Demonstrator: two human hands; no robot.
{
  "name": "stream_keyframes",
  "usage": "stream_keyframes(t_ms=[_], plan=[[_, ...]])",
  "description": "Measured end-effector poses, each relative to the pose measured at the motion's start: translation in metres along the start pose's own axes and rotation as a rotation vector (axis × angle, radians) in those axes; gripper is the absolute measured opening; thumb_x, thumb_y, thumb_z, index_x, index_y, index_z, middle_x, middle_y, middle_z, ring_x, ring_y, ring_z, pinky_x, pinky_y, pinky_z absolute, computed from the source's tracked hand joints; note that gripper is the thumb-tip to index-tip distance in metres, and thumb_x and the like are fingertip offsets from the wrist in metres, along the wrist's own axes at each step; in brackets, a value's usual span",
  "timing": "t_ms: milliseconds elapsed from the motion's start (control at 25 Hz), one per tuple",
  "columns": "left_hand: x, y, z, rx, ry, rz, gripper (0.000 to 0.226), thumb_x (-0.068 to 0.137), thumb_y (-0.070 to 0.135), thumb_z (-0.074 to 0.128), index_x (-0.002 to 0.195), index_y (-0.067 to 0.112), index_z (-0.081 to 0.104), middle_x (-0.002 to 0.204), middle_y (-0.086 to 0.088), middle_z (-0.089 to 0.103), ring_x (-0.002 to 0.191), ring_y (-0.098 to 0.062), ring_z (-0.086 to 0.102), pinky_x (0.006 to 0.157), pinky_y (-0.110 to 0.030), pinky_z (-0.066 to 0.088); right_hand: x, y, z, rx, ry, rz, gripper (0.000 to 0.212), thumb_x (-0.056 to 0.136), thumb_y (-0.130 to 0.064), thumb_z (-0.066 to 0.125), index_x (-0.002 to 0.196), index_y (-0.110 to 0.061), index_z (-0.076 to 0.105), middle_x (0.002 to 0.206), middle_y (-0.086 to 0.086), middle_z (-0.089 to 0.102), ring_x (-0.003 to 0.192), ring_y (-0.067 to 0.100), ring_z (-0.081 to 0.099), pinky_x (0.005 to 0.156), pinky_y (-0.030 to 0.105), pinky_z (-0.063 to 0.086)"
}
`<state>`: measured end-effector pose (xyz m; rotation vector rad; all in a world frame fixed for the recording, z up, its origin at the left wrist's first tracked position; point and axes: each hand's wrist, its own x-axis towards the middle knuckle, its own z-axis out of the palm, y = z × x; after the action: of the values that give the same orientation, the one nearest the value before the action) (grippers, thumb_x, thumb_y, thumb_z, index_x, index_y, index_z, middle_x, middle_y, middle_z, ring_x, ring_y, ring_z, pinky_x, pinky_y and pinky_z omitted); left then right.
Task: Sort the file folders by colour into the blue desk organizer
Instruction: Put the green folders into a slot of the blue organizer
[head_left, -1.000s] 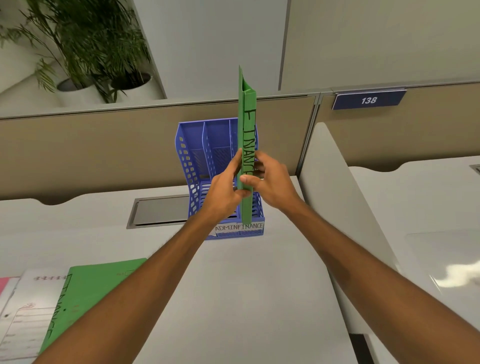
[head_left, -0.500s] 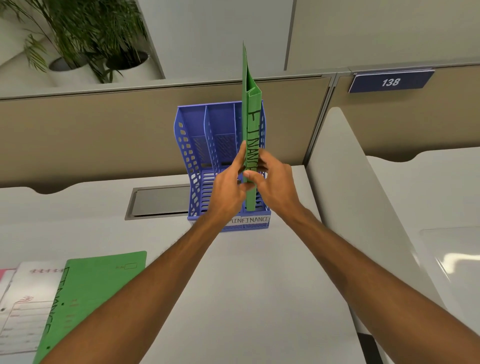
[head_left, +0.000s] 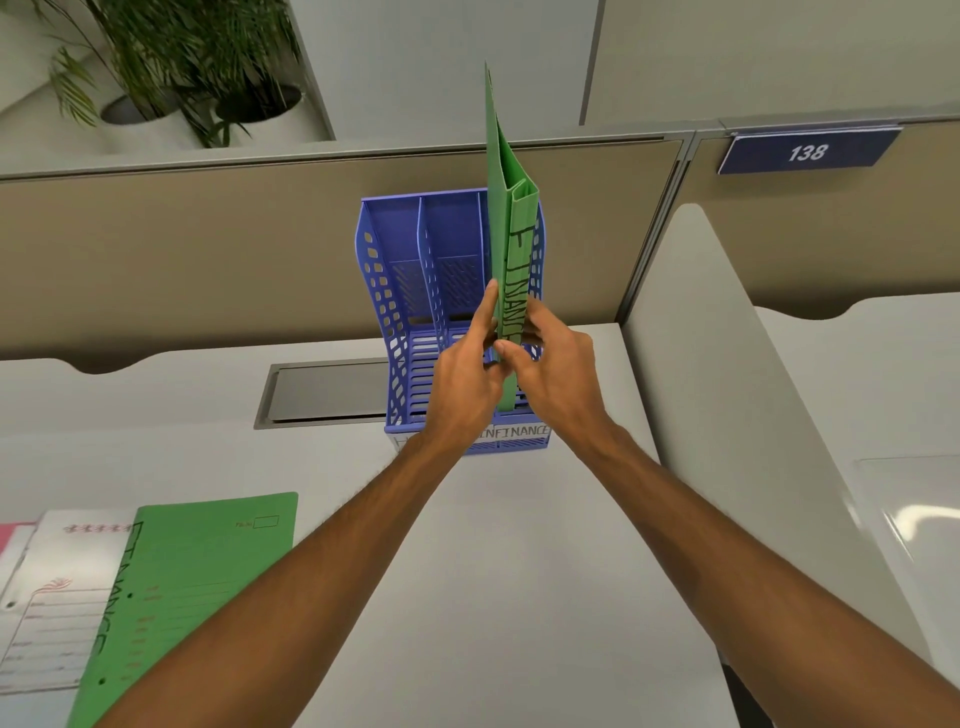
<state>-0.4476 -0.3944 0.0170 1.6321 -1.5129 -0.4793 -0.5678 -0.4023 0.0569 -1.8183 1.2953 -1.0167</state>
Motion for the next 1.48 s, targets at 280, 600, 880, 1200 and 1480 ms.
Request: stream_keyframes(t_ms=[280,600,880,1200,1480], plan=[[-0.002,0.006,0.002,-0.069,-0.015,-0.043,0.085,0.088,0.016,0.07,0.153,0.032,0.017,0.13,0.003,0.063,0.098,0.004,0.056,0.076,-0.008,0.047,-0.001,0.001,-0.002,-0.034,0.021,-0.046,0.055,0.092,-0.014,0.068,0.143,-0.018,0.049,0.123,-0.001,0.069,0.104,0.002,0.061,0.089,0.009,0.046],[-0.001,0.005,0.003,-0.082,-0.012,-0.058,0.084,0.089,0.017,0.069,0.152,0.036,0.016,0.122,0.003,0.067,0.093,0.003,0.059,0.079,-0.021,0.052,0.002,0.003,0.0,-0.02,0.018,-0.054,0.055,0.092,-0.014,0.067,0.143,-0.018,0.047,0.126,0.001,0.068,0.111,0.016,0.066,0.088,0.013,0.044],[0.0,-0.002,0.004,-0.069,0.005,-0.042,0.086,0.088,0.018,0.069,0.15,0.042,0.013,0.123,0.004,0.066,0.093,0.0,0.06,0.081,-0.029,0.056,0.002,0.005,0.006,-0.029,0.041,-0.064,0.055,0.092,-0.015,0.068,0.142,-0.016,0.048,0.123,0.003,0.069,0.109,0.016,0.066,0.086,0.009,0.043],[-0.003,-0.011,0.011,-0.016,0.006,-0.064,0.089,0.088,0.018,0.069,0.148,0.045,0.011,0.127,0.001,0.065,0.094,0.0,0.056,0.081,-0.033,0.056,-0.001,0.015,0.012,-0.075,0.034,-0.028,0.057,0.09,-0.017,0.07,0.142,-0.014,0.046,0.124,0.006,0.068,0.11,0.021,0.067,0.093,0.033,0.053],[-0.01,-0.035,0.024,0.057,-0.105,-0.13,0.095,0.088,0.008,0.067,0.147,0.048,0.004,0.112,0.0,0.069,0.076,-0.006,0.062,0.067,-0.028,0.058,-0.01,0.034,0.024,-0.093,-0.048,0.067,0.051,0.09,-0.017,0.07,0.135,-0.015,0.047,0.124,0.007,0.068,0.107,0.022,0.068,0.091,0.037,0.058]])
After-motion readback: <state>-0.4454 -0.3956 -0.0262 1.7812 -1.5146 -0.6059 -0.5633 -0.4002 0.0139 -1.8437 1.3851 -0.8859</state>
